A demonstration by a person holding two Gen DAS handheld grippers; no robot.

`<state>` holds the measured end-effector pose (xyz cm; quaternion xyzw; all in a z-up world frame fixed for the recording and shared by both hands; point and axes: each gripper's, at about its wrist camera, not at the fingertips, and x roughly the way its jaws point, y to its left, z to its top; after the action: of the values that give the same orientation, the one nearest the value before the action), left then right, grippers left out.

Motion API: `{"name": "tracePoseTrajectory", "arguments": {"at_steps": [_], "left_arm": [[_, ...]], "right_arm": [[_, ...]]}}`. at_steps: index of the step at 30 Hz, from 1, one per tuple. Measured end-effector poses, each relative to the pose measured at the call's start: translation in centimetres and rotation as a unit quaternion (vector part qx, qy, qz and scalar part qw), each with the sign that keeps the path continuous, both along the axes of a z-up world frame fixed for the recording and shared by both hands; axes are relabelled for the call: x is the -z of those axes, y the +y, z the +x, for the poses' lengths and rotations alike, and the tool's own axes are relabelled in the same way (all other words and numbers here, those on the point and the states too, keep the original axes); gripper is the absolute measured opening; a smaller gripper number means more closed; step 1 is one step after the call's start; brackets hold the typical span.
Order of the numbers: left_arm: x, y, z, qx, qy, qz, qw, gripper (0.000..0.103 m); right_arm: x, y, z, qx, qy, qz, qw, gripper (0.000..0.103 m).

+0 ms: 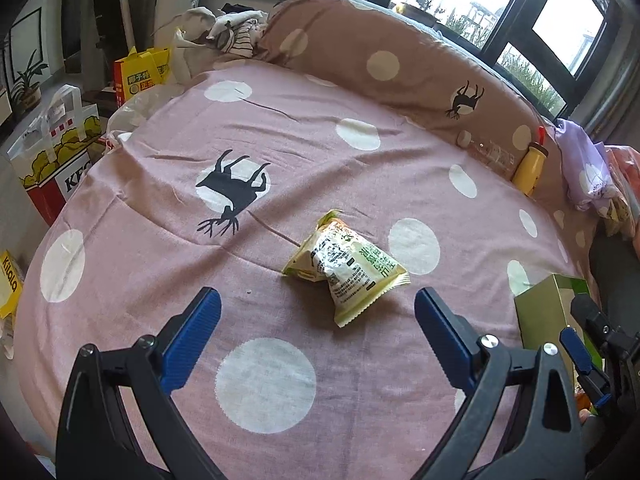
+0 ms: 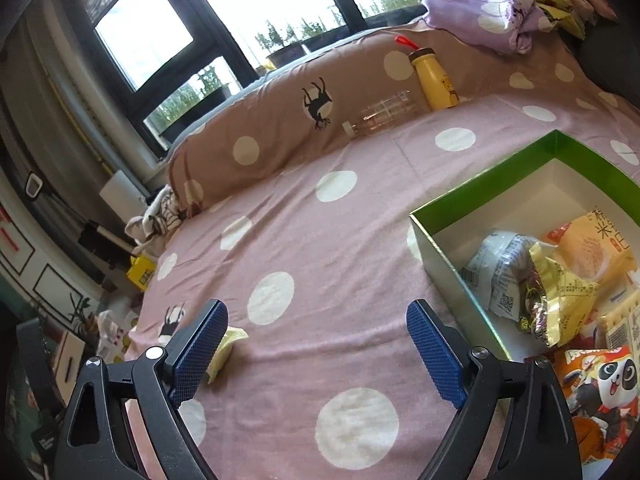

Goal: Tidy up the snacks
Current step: 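Move the right tool back to the yellow-green cracker bag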

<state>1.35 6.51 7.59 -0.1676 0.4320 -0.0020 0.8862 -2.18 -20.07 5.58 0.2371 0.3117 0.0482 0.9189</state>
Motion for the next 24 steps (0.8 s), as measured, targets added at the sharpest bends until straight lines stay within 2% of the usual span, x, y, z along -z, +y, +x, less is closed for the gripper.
{"name": "tracePoseTrajectory", "arguments": {"at_steps": [6,9,13,15,18,22,24], "left_arm": [[0.3,0.8,0.4,-0.006,-0.004,0.003,1.0000,0.098],[0.4,1.4,0.7,-0.013,-0.007,0.006,0.9999,0.098],[0.7,2.0,1.3,-0.022,-0.001,0.028,0.9993,0.098],[0.7,2.4,1.5,-0.022,-0.003,0.022,0.9995,0.098],[0.9,2.8,1.9,-0.028,-0.002,0.011,0.9995,0.097],[1.5,2.8,2.8,-0.023,0.009,-0.007,0.9997,0.096],[1.7,2.8,3.3,-0.023,0.016,-0.013,0.9995,0.096]], "right_arm": [[0.4,1.8,0.4,-0.023,0.009,-0.007,1.000,0.091],[0.4,2.6,0.6,-0.045,0.011,0.006,0.999,0.091],[-0.6,3.8,1.7,-0.121,0.031,0.087,0.988,0.091],[-2.5,5.4,2.8,-0.151,0.030,0.071,0.986,0.091],[-3.8,7.4,5.1,-0.176,0.047,0.061,0.981,0.091],[-3.2,10.0,8.0,-0.179,0.075,0.014,0.981,0.091],[-2.2,11.0,9.3,-0.192,0.099,0.006,0.976,0.091]]}}
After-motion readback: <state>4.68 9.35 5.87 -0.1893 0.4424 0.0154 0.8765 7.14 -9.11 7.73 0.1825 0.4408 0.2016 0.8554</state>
